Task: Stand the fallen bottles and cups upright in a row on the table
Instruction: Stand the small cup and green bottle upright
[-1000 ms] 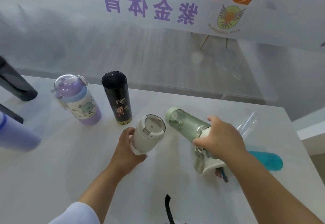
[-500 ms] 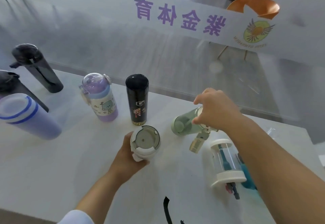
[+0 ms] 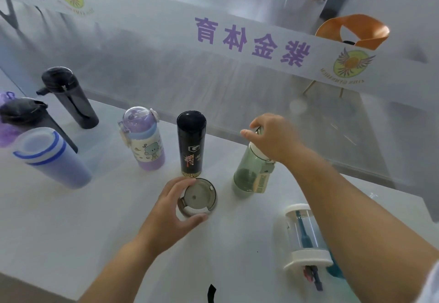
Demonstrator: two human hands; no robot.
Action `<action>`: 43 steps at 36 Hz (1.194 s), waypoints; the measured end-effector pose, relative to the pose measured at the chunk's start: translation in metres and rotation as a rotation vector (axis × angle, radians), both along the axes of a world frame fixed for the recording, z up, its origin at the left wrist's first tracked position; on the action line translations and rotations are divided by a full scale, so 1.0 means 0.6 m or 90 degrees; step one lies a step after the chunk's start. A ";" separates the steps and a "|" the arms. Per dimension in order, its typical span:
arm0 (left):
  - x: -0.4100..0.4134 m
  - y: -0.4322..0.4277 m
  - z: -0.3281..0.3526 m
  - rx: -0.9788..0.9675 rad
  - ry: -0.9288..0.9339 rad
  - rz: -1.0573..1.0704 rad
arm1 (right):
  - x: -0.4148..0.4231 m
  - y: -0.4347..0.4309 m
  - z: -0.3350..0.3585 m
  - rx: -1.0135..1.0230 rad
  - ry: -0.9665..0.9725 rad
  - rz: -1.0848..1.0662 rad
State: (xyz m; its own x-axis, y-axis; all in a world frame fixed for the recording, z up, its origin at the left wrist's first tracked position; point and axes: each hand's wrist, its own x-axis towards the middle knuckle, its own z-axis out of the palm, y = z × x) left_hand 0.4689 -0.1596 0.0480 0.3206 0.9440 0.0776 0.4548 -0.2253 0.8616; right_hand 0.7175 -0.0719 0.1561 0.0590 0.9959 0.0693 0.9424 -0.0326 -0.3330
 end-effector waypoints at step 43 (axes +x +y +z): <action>0.116 -0.057 0.159 0.128 0.473 -0.308 | 0.125 -0.360 0.025 -0.046 0.012 -0.160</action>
